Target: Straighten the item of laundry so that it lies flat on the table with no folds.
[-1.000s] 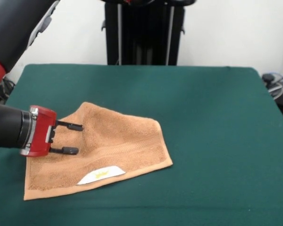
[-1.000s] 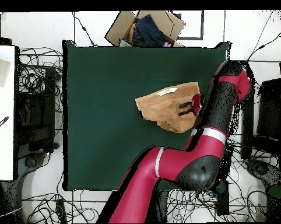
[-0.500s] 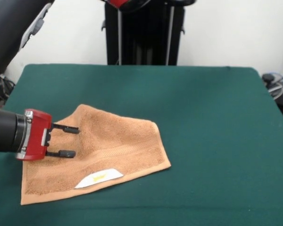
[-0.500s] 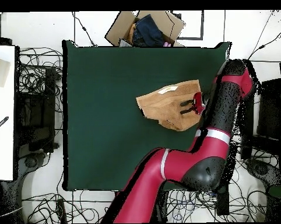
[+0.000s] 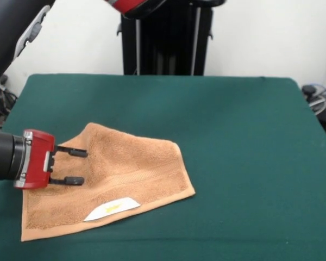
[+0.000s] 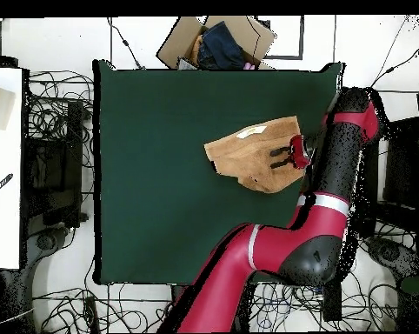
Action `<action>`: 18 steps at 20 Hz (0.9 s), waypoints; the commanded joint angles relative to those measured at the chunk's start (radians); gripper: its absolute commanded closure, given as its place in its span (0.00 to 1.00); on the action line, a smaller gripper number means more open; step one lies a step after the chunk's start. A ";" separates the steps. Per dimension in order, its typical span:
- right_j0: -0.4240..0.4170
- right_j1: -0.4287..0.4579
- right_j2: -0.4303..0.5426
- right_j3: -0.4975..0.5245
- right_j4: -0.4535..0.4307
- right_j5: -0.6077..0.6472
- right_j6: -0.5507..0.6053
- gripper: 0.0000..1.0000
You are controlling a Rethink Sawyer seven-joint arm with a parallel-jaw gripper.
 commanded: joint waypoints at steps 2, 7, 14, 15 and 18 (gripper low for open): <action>-0.066 0.106 -0.139 -0.040 0.075 0.185 0.353 0.00; -0.109 0.127 -0.215 -0.098 0.122 0.201 0.366 0.00; -0.064 0.082 -0.241 -0.005 0.150 0.208 0.348 0.00; -0.049 0.067 -0.241 0.019 0.151 0.207 0.351 0.00; 0.005 0.005 -0.239 0.088 0.160 0.176 0.377 0.00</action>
